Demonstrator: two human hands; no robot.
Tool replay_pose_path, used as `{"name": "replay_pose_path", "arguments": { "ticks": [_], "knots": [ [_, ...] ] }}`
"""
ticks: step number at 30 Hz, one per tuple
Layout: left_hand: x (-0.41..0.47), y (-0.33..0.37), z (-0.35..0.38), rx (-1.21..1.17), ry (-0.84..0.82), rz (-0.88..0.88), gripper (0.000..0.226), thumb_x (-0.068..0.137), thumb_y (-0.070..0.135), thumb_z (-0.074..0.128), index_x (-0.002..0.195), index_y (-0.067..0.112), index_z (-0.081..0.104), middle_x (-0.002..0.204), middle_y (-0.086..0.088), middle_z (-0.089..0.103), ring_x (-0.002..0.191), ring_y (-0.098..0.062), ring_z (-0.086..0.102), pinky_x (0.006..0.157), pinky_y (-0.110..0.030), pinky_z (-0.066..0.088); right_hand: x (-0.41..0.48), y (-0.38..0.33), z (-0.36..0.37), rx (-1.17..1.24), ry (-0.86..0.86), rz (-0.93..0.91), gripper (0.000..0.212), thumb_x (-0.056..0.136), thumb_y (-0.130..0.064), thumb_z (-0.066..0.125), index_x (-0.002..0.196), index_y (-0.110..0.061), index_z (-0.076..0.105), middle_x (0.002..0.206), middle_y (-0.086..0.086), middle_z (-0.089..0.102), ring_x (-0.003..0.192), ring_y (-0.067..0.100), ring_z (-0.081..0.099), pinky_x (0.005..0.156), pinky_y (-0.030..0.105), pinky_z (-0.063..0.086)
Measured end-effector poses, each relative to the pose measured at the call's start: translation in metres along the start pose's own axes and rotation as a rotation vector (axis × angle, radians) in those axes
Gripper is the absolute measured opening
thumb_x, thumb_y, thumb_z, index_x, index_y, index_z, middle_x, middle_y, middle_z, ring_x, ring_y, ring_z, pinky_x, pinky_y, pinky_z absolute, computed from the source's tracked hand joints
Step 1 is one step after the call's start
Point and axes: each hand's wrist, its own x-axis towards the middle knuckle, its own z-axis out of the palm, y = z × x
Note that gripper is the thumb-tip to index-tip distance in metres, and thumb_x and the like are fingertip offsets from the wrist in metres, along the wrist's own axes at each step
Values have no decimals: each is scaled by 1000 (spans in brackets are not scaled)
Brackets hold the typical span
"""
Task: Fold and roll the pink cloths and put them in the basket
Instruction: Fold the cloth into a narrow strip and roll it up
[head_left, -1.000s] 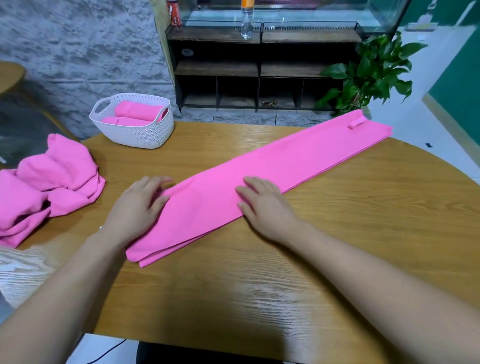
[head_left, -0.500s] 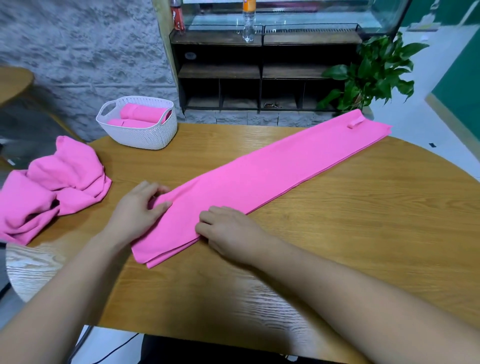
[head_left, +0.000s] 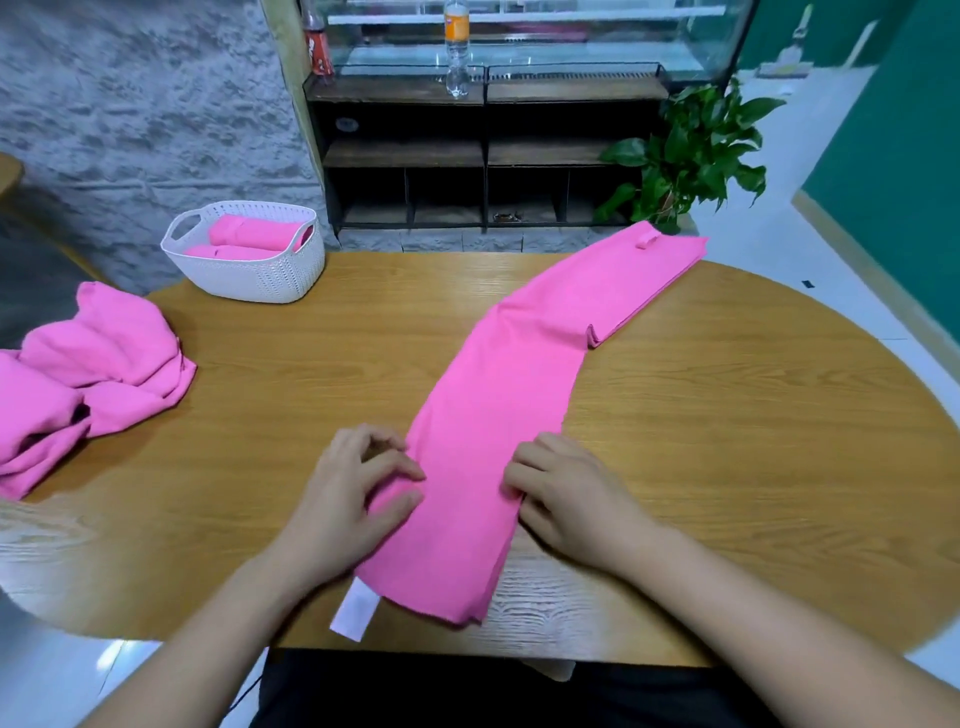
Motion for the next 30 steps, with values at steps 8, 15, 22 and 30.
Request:
{"name": "replay_pose_path", "arguments": {
  "ticks": [8,15,22,30],
  "knots": [
    [-9,64,47,11,-34,187,15,93,40,72,106,34,72,127,13,56,124,-11,51,94,-45,45,-74,8,-30,55,51,244,15,82,-14,60,93,-24,59,95,-9,55,92,19,52,82,39,49],
    [-21,90,47,79,-142,211,30,92,51,68,119,38,69,123,19,52,123,-6,49,97,-42,42,-93,-25,-42,-18,24,348,23,86,-24,46,101,-30,63,108,-12,57,101,18,54,86,36,43],
    [-29,123,32,241,-372,141,42,80,60,75,113,39,62,114,17,51,119,-7,47,97,-36,37,-89,-77,-26,98,-109,252,21,90,-34,54,109,-30,62,108,-11,50,105,16,49,94,36,46],
    [-44,123,38,267,-402,125,58,68,45,84,118,41,56,120,16,44,119,-11,41,98,-38,39,-88,-79,-25,144,-114,277,57,72,-79,71,112,-39,61,109,-18,44,107,8,41,99,33,42]
  ]
}}
